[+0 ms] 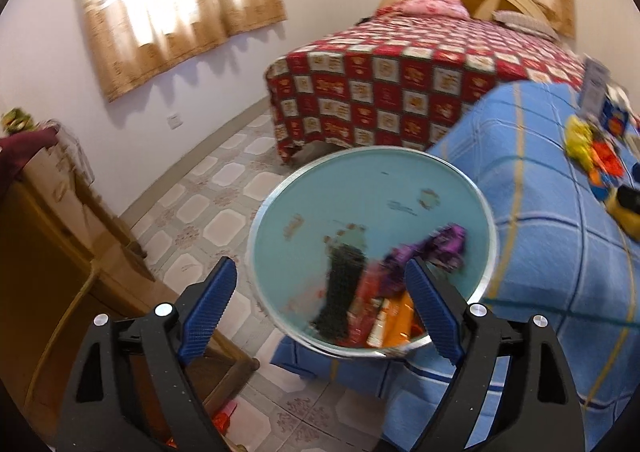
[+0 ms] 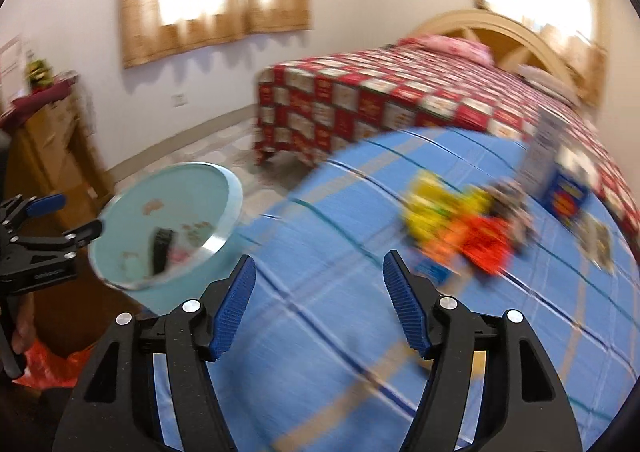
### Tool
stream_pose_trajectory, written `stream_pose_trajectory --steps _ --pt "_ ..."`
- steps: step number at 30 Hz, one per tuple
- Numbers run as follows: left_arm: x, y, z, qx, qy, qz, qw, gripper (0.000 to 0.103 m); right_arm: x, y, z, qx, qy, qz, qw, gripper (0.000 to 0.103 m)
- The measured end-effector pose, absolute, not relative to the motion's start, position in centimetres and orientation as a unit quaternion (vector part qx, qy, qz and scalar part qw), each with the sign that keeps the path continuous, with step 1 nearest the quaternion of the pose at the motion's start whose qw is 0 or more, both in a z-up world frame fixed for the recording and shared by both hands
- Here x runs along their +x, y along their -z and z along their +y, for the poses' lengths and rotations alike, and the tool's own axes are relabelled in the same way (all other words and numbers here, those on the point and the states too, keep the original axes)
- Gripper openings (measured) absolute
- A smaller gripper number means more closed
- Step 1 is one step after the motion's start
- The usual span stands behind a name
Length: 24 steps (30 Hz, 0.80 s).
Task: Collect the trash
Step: 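Grasp the yellow sponge with the right tool while the left tool grasps the orange-red candy wrapper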
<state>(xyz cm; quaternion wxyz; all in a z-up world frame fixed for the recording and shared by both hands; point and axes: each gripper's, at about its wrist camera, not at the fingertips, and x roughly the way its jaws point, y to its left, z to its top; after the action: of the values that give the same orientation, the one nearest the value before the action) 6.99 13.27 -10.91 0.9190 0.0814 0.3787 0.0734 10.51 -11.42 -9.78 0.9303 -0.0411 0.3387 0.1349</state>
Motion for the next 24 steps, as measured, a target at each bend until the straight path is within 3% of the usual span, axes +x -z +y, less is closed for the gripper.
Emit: stream_pose_trajectory --steps 7,15,16,20,24 --pt "6.7 12.1 10.8 0.107 -0.056 0.388 0.914 0.086 9.0 11.4 -18.7 -0.012 -0.070 0.360 0.930 0.066" --pt "7.4 11.7 11.0 0.110 -0.074 0.383 0.914 0.088 10.1 12.7 -20.0 -0.009 -0.094 0.384 0.918 0.065" --pt "7.5 11.7 11.1 0.110 -0.076 0.384 0.914 0.088 10.3 13.0 -19.9 -0.009 -0.101 0.392 0.914 0.063" --pt "8.1 11.7 11.2 0.105 -0.078 0.389 0.912 0.088 10.6 13.5 -19.2 -0.009 -0.111 0.413 0.904 0.034" --pt "8.5 11.0 9.6 0.108 -0.067 0.385 0.914 0.088 9.1 12.5 -20.0 0.007 -0.110 0.391 0.914 0.027"
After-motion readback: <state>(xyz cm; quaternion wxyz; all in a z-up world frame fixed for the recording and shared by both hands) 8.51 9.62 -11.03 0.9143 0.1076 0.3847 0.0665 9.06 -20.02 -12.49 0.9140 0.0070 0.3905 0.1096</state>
